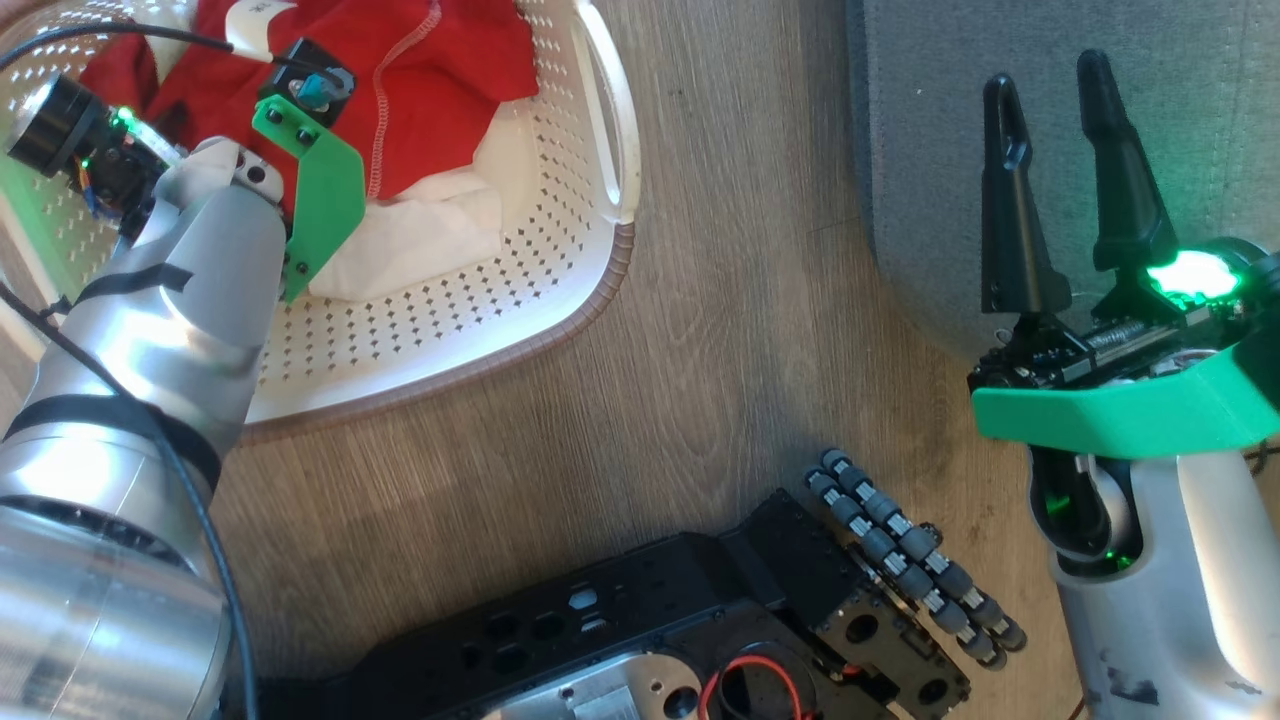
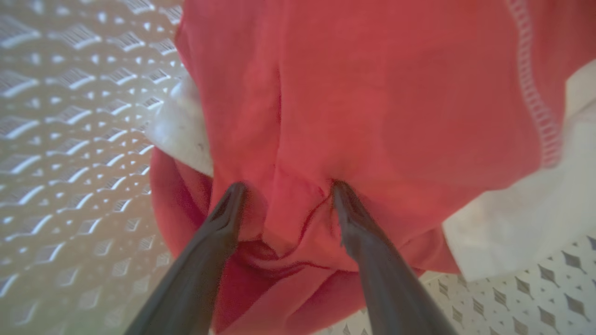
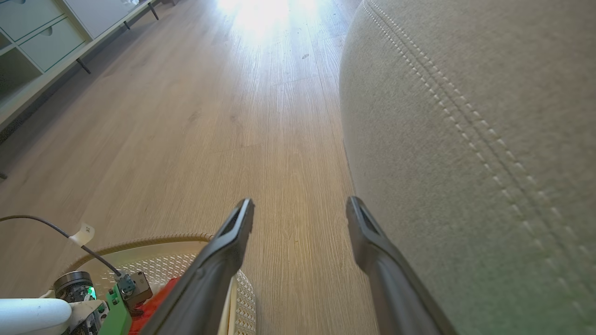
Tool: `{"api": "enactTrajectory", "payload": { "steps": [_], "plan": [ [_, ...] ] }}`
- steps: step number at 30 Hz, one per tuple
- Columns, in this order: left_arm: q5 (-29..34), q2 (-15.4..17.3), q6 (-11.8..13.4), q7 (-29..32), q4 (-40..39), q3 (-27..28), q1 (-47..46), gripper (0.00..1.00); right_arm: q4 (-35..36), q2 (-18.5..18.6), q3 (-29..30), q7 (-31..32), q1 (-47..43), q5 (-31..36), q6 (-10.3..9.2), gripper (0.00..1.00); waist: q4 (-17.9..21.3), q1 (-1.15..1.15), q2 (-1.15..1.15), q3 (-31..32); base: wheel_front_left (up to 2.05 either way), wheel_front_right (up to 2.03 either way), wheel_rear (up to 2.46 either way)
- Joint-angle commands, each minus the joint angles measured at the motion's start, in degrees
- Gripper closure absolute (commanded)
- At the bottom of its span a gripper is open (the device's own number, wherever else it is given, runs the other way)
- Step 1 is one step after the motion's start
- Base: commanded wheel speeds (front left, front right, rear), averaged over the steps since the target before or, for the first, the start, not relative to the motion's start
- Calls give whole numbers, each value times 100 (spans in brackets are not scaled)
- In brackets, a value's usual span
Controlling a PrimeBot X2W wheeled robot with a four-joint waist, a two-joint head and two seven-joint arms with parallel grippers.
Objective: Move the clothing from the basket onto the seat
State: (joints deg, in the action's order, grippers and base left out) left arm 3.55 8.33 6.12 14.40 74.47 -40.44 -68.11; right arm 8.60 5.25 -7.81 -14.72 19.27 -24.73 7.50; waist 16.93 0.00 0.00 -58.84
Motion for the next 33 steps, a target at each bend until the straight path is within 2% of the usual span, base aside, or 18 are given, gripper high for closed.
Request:
{"api": "enactTrajectory", "payload": {
  "steps": [1,4,13,14,15,16,17,33],
  "plan": [
    [4,156,-47,104,-52,33,47,0,167,-25,-81,-28,-361,-50,-1,0,1,0,0,-12,0,0,0],
    [-95,120,-226,212,-52,54,46,0,215,-26,-76,-28,-391,-59,-1,0,3,0,0,-42,0,0,0],
    [-330,69,-426,256,-52,97,151,0,236,-37,-30,-28,-437,-41,-1,0,-10,0,0,-84,0,0,0],
    [-354,64,-431,270,-52,103,161,40,238,-37,-26,-28,-437,-39,-1,0,-12,0,0,-85,0,0,0],
    [-377,58,-435,284,-52,109,167,67,240,-38,-22,-28,-435,-38,-1,0,-14,0,0,-87,0,0,0],
    [-377,58,-435,284,-52,109,167,67,240,-38,-22,-28,-435,-38,-1,0,-14,0,0,-87,0,0,0],
    [-400,53,-436,296,-52,115,169,100,244,-38,-16,-28,-433,-36,-1,0,-18,0,0,-89,0,0,0],
    [-637,131,-207,-128,-52,129,175,100,132,-59,-25,-28,-71,-33,-1,0,-7,0,0,61,0,0,0]
  ]
}}
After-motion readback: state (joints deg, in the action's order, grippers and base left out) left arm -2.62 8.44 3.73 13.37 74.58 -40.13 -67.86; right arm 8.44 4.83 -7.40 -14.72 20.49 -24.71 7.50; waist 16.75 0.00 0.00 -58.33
